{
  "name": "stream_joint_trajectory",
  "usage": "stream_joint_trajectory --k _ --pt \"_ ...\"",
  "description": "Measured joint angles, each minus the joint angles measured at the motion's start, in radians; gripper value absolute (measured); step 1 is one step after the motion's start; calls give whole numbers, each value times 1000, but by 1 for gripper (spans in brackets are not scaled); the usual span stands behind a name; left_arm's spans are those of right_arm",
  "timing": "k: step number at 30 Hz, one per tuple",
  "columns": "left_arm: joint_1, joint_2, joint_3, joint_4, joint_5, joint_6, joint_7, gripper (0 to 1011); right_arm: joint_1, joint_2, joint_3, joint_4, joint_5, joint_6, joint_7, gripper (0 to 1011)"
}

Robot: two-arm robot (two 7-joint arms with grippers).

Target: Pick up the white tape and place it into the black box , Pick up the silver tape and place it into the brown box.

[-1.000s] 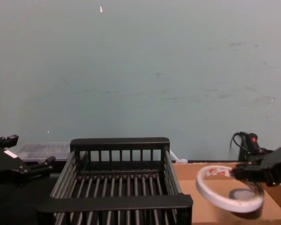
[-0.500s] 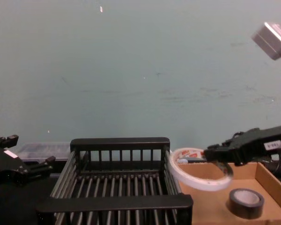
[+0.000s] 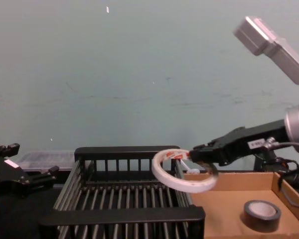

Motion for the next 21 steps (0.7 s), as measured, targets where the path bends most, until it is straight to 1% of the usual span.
stream_joint_trajectory --k 11,19,21 --pt "0 0 0 0 0 0 0 1001 54 -61 -34 74 -22 -19 21 96" --pt "0 0 0 0 0 0 0 1001 72 -95 -40 121 -26 -30 23 96" --pt "0 0 0 0 0 0 0 1001 72 -96 -40 122 -26 -31 22 96"
